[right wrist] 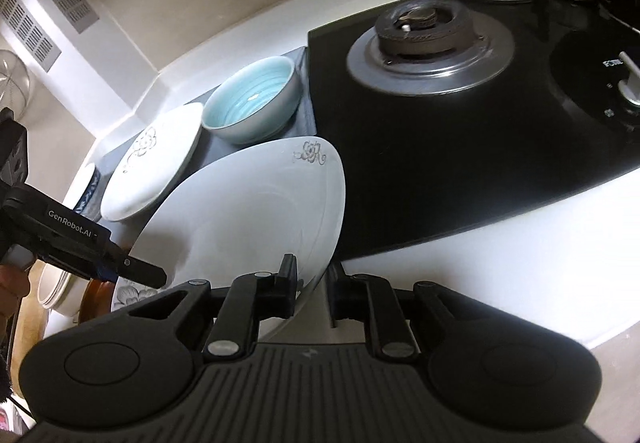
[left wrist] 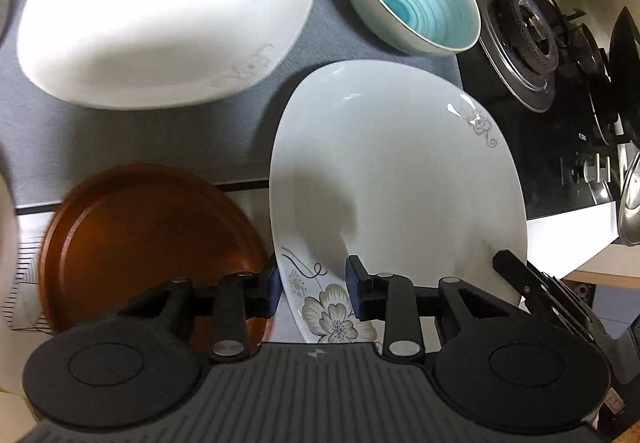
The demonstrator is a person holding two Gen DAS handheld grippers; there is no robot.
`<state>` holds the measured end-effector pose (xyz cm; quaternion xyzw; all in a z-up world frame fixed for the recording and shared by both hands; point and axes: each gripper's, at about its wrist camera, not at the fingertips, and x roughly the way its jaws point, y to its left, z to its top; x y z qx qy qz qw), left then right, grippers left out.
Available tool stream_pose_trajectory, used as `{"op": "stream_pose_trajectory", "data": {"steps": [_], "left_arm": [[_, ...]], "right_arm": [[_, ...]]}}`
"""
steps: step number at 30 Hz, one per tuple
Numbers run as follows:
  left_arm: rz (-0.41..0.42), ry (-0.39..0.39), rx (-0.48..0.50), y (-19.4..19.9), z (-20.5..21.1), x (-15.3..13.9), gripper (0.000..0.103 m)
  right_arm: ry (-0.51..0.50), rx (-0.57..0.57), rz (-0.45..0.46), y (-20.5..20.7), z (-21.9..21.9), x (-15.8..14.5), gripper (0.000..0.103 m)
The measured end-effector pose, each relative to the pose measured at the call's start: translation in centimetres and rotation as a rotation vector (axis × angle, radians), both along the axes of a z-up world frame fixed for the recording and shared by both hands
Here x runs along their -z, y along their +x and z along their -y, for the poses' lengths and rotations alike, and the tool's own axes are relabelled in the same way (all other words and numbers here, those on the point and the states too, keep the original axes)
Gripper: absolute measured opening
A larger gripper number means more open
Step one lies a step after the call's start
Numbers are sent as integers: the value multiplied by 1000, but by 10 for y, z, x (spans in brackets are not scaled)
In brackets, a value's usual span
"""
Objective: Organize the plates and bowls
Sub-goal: 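Lift the flower-print plate with both grippers toward the other white plate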
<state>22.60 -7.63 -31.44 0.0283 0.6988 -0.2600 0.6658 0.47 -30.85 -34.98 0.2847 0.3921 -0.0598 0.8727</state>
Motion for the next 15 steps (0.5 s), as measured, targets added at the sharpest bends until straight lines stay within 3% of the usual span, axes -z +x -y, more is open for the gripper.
{"op": "stream_pose_trajectory", "data": {"steps": [5, 11, 13, 15], "left_arm": [[-28, 1, -16, 1, 1, 13, 36], [-51, -77, -3, 7, -6, 14, 55], [-43, -66, 11, 5, -6, 12, 52], [-8, -34, 24, 2, -3, 8, 40]], "right_arm": [[16, -15, -7, 2, 12, 2, 16], [84, -30, -49, 12, 15, 17, 21], [96, -38, -58, 17, 14, 20, 24], [108, -29, -60, 17, 14, 20, 25]]}}
